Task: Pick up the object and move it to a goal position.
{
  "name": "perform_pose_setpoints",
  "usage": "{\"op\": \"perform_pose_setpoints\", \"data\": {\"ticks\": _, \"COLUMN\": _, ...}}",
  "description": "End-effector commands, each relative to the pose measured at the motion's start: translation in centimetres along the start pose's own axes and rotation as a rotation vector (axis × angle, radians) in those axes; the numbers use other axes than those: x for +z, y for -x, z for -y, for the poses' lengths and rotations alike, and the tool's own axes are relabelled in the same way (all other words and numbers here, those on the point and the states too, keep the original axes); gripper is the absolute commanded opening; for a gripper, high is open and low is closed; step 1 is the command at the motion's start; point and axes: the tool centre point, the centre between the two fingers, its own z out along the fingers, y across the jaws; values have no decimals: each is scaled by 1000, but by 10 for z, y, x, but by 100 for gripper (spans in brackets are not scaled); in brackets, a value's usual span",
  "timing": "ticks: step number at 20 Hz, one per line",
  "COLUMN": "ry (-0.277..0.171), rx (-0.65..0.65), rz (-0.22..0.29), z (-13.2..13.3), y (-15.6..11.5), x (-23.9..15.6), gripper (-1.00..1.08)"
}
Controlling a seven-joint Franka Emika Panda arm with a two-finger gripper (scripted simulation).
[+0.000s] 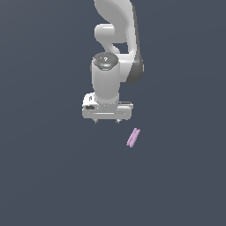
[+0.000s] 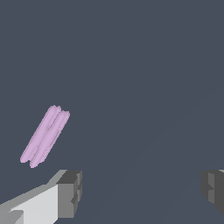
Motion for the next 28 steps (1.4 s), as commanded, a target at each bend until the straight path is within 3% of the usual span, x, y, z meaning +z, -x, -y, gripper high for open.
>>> {"op": "perform_pose_setpoints", "data": {"ticks": 1, "ry": 0, "rx": 0, "rz": 0, "z": 0, "y": 0, "x": 0, "gripper": 100}}
{"op": "perform_pose_setpoints", "data": {"ticks": 10, "ry": -18, "rx": -13, "rz": -13, "z": 25, "y": -8, "x": 2, "gripper": 100}}
{"op": "perform_pose_setpoints", "data": {"ticks": 17, "ry": -18, "rx": -8, "rz": -13, "z": 26, "y": -8, "x": 3, "gripper": 100}}
{"op": "perform_pose_setpoints", "data": {"ticks": 28, "ry": -23, "rx": 87, "rz": -7, "z": 48, "y": -10, "x": 20, "gripper": 100}}
